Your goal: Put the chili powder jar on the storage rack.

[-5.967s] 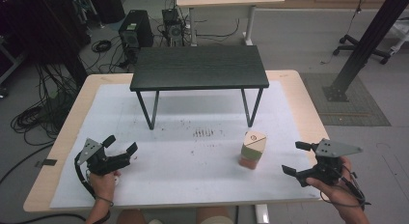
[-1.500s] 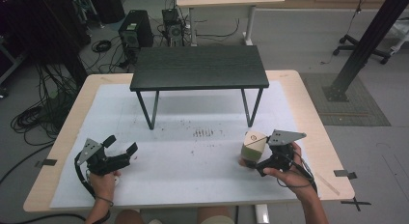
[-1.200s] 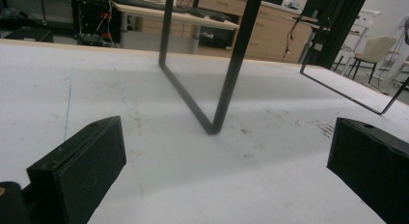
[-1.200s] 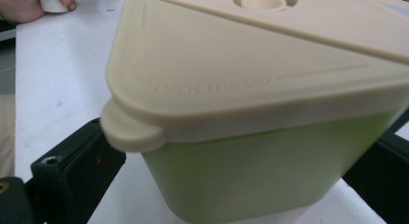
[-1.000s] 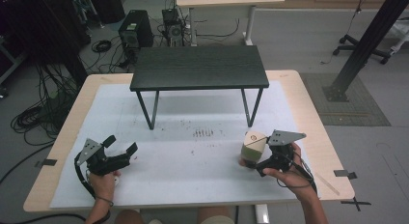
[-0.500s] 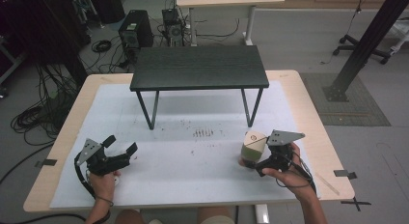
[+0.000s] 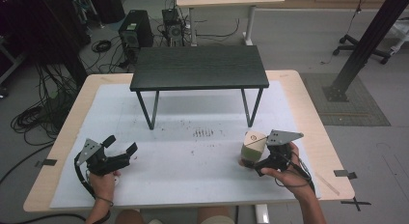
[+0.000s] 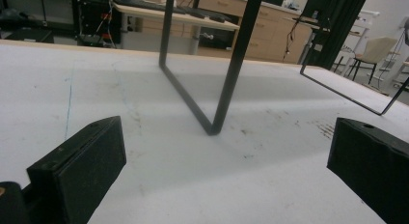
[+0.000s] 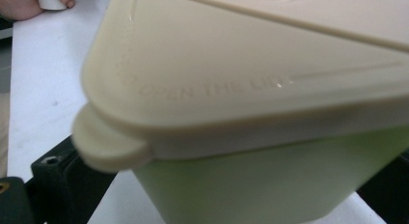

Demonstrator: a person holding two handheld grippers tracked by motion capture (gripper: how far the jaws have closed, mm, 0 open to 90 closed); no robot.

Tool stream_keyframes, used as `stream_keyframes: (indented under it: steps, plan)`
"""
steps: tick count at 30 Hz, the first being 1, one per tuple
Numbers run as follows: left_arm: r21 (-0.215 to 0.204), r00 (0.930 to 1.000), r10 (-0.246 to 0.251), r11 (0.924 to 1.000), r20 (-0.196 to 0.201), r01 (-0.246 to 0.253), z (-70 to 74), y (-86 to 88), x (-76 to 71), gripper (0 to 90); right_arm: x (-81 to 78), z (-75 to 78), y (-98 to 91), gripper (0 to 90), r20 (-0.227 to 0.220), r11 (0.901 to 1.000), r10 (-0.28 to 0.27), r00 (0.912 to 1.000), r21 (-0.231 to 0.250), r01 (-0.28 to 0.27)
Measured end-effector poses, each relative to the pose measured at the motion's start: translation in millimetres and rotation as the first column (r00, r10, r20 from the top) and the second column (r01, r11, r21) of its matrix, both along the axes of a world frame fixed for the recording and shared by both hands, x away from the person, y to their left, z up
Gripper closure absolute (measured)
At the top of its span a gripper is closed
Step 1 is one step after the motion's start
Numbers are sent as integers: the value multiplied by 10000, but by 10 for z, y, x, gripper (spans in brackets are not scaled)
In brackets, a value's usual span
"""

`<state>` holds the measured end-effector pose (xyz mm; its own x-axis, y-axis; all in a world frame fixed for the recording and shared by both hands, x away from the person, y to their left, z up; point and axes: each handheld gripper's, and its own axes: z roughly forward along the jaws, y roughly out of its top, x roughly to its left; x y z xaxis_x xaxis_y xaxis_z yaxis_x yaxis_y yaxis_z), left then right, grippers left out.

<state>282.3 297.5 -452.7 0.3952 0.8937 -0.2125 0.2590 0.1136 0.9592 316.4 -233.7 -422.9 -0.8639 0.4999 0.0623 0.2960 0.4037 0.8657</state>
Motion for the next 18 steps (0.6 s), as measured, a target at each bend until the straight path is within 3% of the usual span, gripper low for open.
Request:
stream_keyframes:
  steps: [7, 11, 15, 18]
  plan:
    - [9, 10000, -5, 10000, -7, 5, 0, -1, 0, 2, 3, -4, -4, 38, -17, 10000, -19, 10000, -11, 19]
    - [9, 10000, -14, 10000, -9, 14, 0, -1, 0, 2, 1, -14, -2, 103, 15, 9999, 23, 10000, -112, -23]
    - [14, 10000, -13, 10000, 2, 13, 0, 4, -3, 2, 4, -45, -3, 247, 122, 9992, 18, 9999, -396, -14]
    - [-6, 10000, -4, 10000, 2, 4, 0, 4, -3, 2, 2, -51, -9, 262, 156, 9992, -59, 9999, -399, 65]
